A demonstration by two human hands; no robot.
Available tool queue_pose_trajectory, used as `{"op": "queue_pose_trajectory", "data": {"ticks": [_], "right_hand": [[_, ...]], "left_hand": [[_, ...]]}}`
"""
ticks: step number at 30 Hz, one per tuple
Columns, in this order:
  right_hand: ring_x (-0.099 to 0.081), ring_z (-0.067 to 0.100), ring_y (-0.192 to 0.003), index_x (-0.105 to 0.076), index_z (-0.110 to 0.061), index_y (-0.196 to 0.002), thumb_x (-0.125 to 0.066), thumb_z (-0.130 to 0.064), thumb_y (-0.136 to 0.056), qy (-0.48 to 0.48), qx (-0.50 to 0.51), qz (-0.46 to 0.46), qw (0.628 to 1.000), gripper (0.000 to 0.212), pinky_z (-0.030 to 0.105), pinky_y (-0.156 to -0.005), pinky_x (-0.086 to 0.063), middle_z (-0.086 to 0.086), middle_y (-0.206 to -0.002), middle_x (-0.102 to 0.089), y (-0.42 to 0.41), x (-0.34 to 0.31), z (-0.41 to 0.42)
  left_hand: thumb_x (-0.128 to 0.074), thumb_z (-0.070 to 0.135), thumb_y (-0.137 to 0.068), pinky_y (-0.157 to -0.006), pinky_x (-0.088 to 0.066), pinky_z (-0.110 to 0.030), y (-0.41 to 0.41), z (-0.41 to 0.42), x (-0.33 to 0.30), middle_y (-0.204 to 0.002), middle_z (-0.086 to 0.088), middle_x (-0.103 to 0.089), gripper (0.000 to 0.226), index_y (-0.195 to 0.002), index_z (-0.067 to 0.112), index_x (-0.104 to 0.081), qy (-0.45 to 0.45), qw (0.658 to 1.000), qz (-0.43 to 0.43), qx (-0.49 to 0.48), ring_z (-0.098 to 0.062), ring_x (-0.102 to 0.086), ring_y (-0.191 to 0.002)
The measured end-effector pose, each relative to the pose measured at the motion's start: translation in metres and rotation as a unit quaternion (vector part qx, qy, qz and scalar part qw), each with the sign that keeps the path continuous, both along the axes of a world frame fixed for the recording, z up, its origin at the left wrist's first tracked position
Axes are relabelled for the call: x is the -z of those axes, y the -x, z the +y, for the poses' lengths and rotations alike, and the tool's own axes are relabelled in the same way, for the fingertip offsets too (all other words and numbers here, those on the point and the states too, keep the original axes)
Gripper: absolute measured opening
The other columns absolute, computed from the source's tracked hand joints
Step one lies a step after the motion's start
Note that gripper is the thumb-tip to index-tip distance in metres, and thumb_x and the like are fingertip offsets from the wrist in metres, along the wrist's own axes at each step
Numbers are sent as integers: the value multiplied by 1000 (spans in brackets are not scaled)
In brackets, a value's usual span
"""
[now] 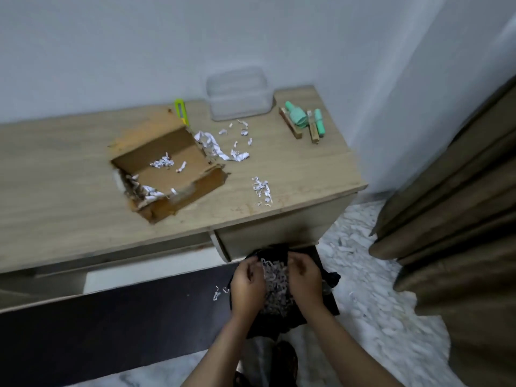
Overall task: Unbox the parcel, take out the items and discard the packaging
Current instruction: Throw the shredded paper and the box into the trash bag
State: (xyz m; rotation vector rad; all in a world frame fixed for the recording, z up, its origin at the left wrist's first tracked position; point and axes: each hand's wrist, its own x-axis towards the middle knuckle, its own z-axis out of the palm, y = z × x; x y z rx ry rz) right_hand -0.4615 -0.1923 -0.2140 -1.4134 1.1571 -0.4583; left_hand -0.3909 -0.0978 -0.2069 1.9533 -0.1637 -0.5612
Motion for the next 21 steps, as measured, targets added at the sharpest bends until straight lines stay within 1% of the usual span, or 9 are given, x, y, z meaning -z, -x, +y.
{"op": "queue_pose_trajectory", "data": {"ticks": [3,5,6,8,10,13,16,18,21], "right_hand": [[-62,9,-86,-63,-22,-96,-56,-12,-91,120,-33,-36,992,13,3,-71,-44,0,-94,-66,-1,-53,4],[-61,3,-78,-63,-25,-96,-56,-13,-89,190,-49,-61,979,15,4,-68,-44,0,-93,-63,-8,-83,4],[-60,4,-77,-63,-24,-96,-56,-12,-88,210,-51,-79,973,16,6,-67,-45,-1,-92,-61,-14,-95,5],[-61,7,-81,-63,-22,-97,-56,-14,-86,237,-49,-125,962,15,13,-73,-49,-8,-93,-58,-28,-113,3],[-62,9,-86,-63,-22,-100,-59,-15,-85,262,-62,-136,954,18,22,-81,-51,-12,-96,-56,-44,-125,-2],[-60,14,-98,-61,-20,-108,-63,-10,-83,270,-105,-113,950,27,31,-90,-50,-5,-103,-55,-68,-135,-17],[-54,20,-112,-54,-15,-119,-69,-17,-78,304,-172,-57,935,45,36,-100,-45,1,-118,-51,-89,-135,-34],[-43,26,-128,-44,-15,-132,-70,-31,-75,323,-224,6,919,64,44,-107,-38,8,-136,-44,-103,-129,-45],[-15,27,-145,-24,-18,-145,-65,-52,-75,342,-288,108,888,89,47,-118,-17,12,-155,-19,-122,-124,-58]], "left_hand": [[-54,23,-89,-84,-39,-14,-8,15,-49,-106,-7,-57,19,-105,14,-61,18,992,-111,-50,-19,-54,-101],[-51,33,-83,-91,-32,-9,-20,26,-80,-112,-12,-51,33,-107,12,-59,32,974,-204,-89,-20,-49,-107],[-52,35,-81,-96,-29,-15,-28,30,-93,-117,-14,-47,39,-110,10,-58,34,964,-241,-107,-22,-45,-112],[-56,34,-78,-102,-26,-31,-45,35,-119,-132,-16,-36,49,-121,11,-53,17,951,-277,-139,-26,-34,-123],[-56,39,-76,-104,-25,-41,-65,36,-135,-143,-16,-25,57,-128,17,-48,-11,943,-295,-152,-29,-26,-131],[-51,54,-74,-109,-18,-56,-95,30,-140,-151,-15,-12,66,-134,27,-44,-91,938,-315,-111,-35,-13,-139],[-43,63,-75,-109,-7,-63,-117,20,-135,-156,-14,4,74,-140,28,-36,-186,941,-268,-91,-31,11,-143],[-36,69,-76,-109,-1,-63,-131,18,-132,-157,-12,13,81,-144,25,-30,-223,937,-247,-103,-27,21,-142],[-31,74,-77,-109,2,-63,-152,24,-131,-156,-12,19,85,-147,25,-24,-238,935,-229,-130,-26,24,-141]]}}
